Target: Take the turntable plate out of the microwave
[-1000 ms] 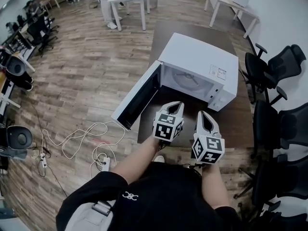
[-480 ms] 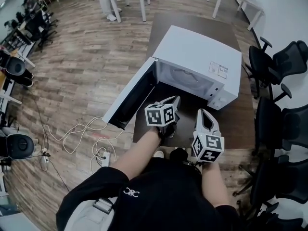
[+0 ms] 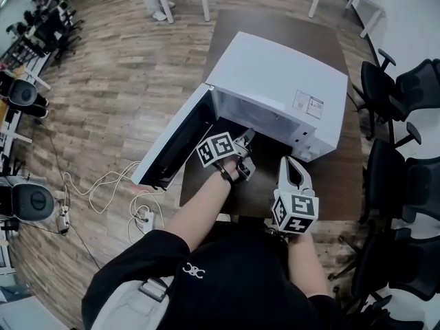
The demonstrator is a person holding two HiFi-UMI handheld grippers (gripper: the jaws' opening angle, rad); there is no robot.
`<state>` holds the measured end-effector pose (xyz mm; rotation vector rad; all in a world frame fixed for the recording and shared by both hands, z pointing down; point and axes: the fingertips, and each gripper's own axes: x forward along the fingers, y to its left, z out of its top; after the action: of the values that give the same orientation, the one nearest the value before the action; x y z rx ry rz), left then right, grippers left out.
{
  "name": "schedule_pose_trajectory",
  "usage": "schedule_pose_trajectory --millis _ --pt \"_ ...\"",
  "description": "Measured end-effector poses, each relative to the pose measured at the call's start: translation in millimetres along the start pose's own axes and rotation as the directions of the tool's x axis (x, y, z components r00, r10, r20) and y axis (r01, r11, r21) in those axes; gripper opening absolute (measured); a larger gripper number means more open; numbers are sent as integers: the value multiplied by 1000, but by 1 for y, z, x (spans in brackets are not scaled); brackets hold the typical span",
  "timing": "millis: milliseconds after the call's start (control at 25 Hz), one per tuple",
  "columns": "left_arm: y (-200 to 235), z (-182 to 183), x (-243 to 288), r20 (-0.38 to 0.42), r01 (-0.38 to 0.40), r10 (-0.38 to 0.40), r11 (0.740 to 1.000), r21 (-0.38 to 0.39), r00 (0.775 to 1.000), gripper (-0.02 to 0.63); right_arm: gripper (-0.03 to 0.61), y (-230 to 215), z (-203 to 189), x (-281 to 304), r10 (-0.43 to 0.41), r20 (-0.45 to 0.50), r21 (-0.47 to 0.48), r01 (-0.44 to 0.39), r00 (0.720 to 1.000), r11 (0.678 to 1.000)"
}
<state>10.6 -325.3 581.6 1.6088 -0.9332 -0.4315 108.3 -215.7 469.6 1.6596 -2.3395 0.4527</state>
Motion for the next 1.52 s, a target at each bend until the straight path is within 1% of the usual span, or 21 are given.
schedule_pose_trajectory --millis 200,320,400,560,760,960,1080,1240,1360,1520 --pt "24 15 25 43 -22 29 989 -145 999 6 9 -14 -3 8 -3 -12 -2 3 1000 1000" --pt "38 20 37 63 -50 65 976 -210 996 46 9 -20 -3 9 -6 -11 -9 6 1000 1000" --pt "48 22 42 68 -85 103 969 -233 992 58 9 -23 -4 10 -8 -15 -13 8 1000 1000" --pt "61 25 50 68 -132 154 957 -257 986 110 9 -29 -7 13 -10 -24 -16 10 1000 1000" --pt "72 27 57 63 -157 182 945 -287 981 110 9 -32 -9 15 -12 -31 -23 11 999 1000" --pt "70 30 65 56 -151 172 949 -276 983 109 9 -38 -14 18 -22 -44 -27 21 999 999" --pt "70 30 69 56 -147 171 944 -295 984 109 9 -43 -16 19 -29 -50 -22 28 998 999" --pt "72 28 69 45 -145 169 934 -326 985 72 9 -45 -16 22 -31 -53 -20 30 998 999" --pt "71 27 68 47 -106 133 924 -369 990 72 9 -44 -16 23 -28 -60 -23 27 998 999" --pt "68 29 70 82 -32 73 905 -424 994 74 9 -44 -19 25 -26 -75 -34 24 997 999"
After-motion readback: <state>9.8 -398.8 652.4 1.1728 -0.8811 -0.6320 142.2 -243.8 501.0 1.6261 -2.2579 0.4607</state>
